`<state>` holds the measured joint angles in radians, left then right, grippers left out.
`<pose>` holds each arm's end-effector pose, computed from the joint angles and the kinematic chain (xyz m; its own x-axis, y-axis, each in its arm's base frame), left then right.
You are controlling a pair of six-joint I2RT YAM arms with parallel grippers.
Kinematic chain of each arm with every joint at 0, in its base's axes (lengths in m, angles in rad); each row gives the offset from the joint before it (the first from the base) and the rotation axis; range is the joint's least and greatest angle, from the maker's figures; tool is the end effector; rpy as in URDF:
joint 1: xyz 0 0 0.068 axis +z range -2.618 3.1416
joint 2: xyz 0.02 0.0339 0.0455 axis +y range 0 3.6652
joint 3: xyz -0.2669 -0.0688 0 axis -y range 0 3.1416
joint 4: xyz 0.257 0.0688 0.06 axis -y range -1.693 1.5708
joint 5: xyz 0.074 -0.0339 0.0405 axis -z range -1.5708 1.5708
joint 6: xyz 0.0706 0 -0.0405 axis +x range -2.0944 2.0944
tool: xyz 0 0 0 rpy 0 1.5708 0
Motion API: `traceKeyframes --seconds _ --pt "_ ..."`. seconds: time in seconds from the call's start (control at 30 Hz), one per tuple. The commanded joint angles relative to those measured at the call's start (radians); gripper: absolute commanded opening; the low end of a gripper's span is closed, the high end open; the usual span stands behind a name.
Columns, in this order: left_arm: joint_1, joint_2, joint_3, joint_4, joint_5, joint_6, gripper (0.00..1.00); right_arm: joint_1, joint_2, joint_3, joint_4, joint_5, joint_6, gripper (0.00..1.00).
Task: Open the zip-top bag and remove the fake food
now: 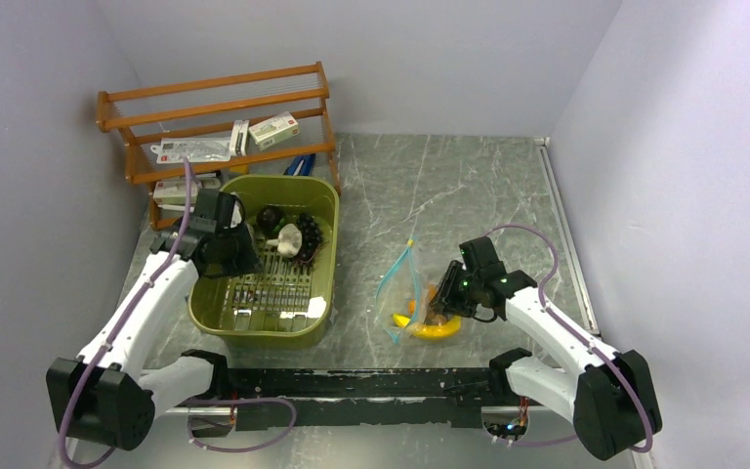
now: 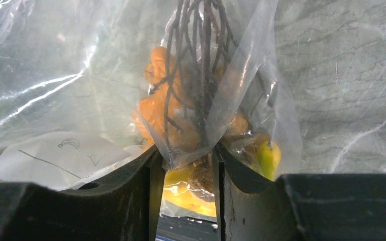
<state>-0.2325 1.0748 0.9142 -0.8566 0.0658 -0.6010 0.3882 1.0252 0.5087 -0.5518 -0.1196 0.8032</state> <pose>0.2249 -0.0580 0.2435 -0.8317 -0.3829 -0.4020 -0.2507 0.9051 -0.3434 0.1856 0.0850 0.1406 -0.8720 0.4153 -0.2592 0.2858 0.8617 0.4192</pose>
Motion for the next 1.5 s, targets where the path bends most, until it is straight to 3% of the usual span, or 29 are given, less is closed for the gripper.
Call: traceKeyframes --seconds 0.0,0.13,0.17,0.27,0.47,0.57,0.67,0.77,0.87,0.93,1.07,1.13,1.27,1.47 --pt "0.068 0.035 0.024 0.047 0.079 0.095 0.07 0.005 -0.024 0.008 -0.034 0.012 -0.011 0.38" --pt "0.094 0.035 -0.034 0.091 0.162 0.091 0.13 0.005 -0.032 -0.005 -0.032 0.019 -0.004 0.38" --pt "0.098 0.039 -0.039 0.088 0.179 0.091 0.21 0.005 -0.030 -0.005 -0.031 0.016 -0.005 0.38" --pt "0.100 0.026 -0.032 0.036 0.132 0.074 0.60 0.005 -0.027 0.000 -0.035 0.015 -0.007 0.38" --pt "0.101 -0.073 0.078 -0.046 0.006 0.043 0.88 0.005 -0.035 0.001 -0.037 0.014 -0.006 0.38" --pt "0.101 -0.105 0.155 -0.059 0.010 0.056 0.89 0.005 -0.023 0.003 -0.028 0.011 -0.007 0.38" --pt "0.101 -0.131 0.187 -0.006 0.123 0.096 0.88 0.005 -0.014 0.004 -0.019 0.008 -0.004 0.38" --pt "0.101 -0.144 0.162 0.106 0.345 0.121 0.87 0.005 -0.014 0.004 -0.010 0.001 0.002 0.38" --pt "0.093 -0.137 0.080 0.280 0.601 0.057 0.71 0.005 -0.019 0.001 -0.013 0.003 0.005 0.38" --pt "0.013 -0.111 0.028 0.404 0.720 -0.012 0.71 0.005 -0.024 0.002 -0.017 0.005 0.007 0.38" --pt "-0.310 -0.013 0.118 0.356 0.440 0.020 0.72 0.005 -0.030 0.004 -0.026 0.009 0.008 0.38" --pt "-0.418 0.051 0.160 0.342 0.367 0.025 0.71 0.005 -0.033 0.004 -0.028 0.009 0.009 0.38" --pt "-0.553 0.163 0.177 0.365 0.291 -0.003 0.65 0.005 -0.040 0.004 -0.035 0.010 0.010 0.38" --pt "-0.681 0.310 0.152 0.473 0.292 -0.066 0.57 0.005 -0.058 -0.007 -0.041 0.009 0.011 0.38"
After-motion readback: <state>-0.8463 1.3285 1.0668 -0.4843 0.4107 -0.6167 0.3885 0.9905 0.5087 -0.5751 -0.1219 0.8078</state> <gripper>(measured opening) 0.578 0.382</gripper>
